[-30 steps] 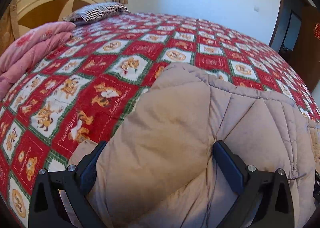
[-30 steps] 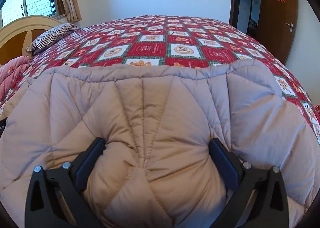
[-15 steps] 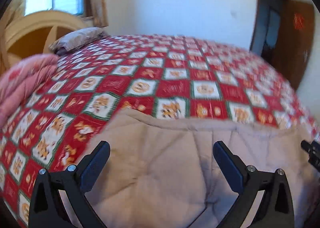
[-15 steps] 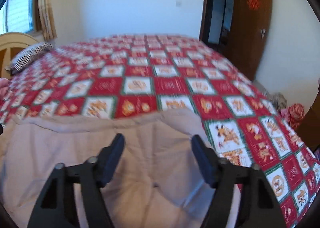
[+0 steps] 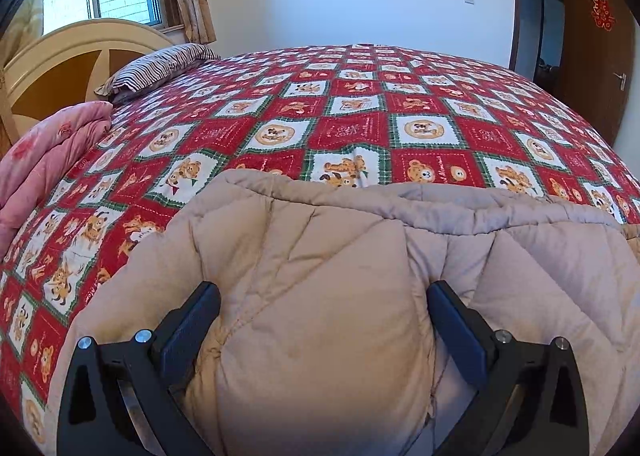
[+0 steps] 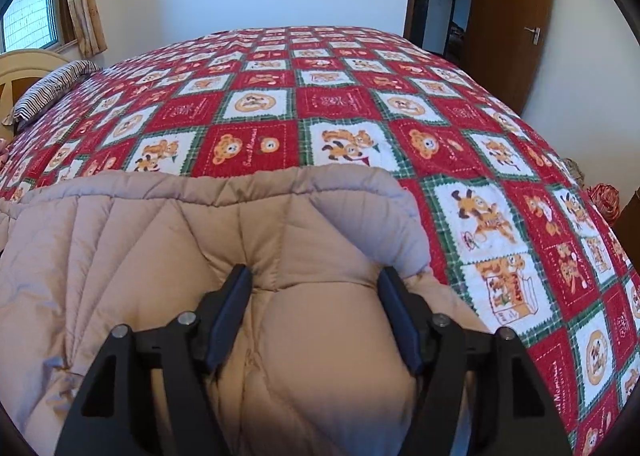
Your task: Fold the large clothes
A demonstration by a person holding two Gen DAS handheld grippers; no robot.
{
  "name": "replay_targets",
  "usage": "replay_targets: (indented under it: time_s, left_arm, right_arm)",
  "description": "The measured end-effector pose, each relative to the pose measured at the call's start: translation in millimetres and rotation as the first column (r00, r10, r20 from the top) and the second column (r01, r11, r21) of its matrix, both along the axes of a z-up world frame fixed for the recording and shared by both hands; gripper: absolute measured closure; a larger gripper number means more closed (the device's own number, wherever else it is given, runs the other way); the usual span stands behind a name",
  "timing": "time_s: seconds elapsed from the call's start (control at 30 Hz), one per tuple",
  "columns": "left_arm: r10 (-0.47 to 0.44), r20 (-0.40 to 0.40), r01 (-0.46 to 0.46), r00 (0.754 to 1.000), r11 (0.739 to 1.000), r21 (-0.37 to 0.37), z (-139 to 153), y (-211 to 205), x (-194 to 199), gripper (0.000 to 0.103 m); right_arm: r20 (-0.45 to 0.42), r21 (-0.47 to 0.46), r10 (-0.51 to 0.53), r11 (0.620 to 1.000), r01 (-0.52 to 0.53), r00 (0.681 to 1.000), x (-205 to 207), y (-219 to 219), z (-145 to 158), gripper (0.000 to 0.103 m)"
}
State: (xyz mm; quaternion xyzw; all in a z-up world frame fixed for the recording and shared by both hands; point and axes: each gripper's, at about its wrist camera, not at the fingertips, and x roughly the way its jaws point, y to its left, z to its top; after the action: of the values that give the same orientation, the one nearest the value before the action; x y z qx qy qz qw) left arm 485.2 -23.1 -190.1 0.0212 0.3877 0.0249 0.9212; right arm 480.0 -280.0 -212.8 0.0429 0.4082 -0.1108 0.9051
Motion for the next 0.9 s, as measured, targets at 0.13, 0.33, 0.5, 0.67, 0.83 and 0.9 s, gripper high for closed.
replay_targets:
  time_s: [0.13, 0.33, 0.5, 0.67, 0.83, 0.9]
  left_arm:
    - [0.003, -0.002, -0.003, 1.0, 1.0, 0.003, -1.7, 0.1, 0.5, 0.001]
    - [0.007, -0.004, -0.007, 1.0, 1.0, -0.009, -3.4, 2.1, 0.8, 0.001]
    - [0.007, -0.005, -0.007, 1.0, 1.0, -0.011, -3.9, 2.2, 0.5, 0.001]
    - [0.007, -0.005, -0.007, 1.0, 1.0, -0.011, -3.9, 2.3, 0.6, 0.001]
    - [0.007, -0.005, -0.007, 1.0, 1.0, -0.011, -4.0, 2.2, 0.6, 0.001]
    - [0.007, -0.005, -0.007, 1.0, 1.0, -0.012, -4.1, 2.4, 0.6, 0.001]
  right_arm:
    - [-0.004, -0.003, -0.001, 1.0, 0.001, 1.0, 0.3, 0.2, -2.1, 0.034]
    - [-0.017, -0.03, -0.003, 1.0, 0.003, 1.0, 2.9, 3.7, -4.8, 0.032]
    - [-0.022, -0.042, -0.005, 0.999, 0.004, 1.0, 3.7, 4.8, -6.1, 0.031]
    - [-0.027, -0.055, -0.006, 0.998, 0.005, 1.0, 4.4, 6.2, -7.0, 0.031]
    - [-0.029, -0.066, -0.008, 0.998, 0.006, 1.0, 5.0, 7.0, -7.8, 0.03]
    - [-0.029, -0.069, -0.008, 0.998, 0.006, 1.0, 4.4, 7.8, -7.9, 0.03]
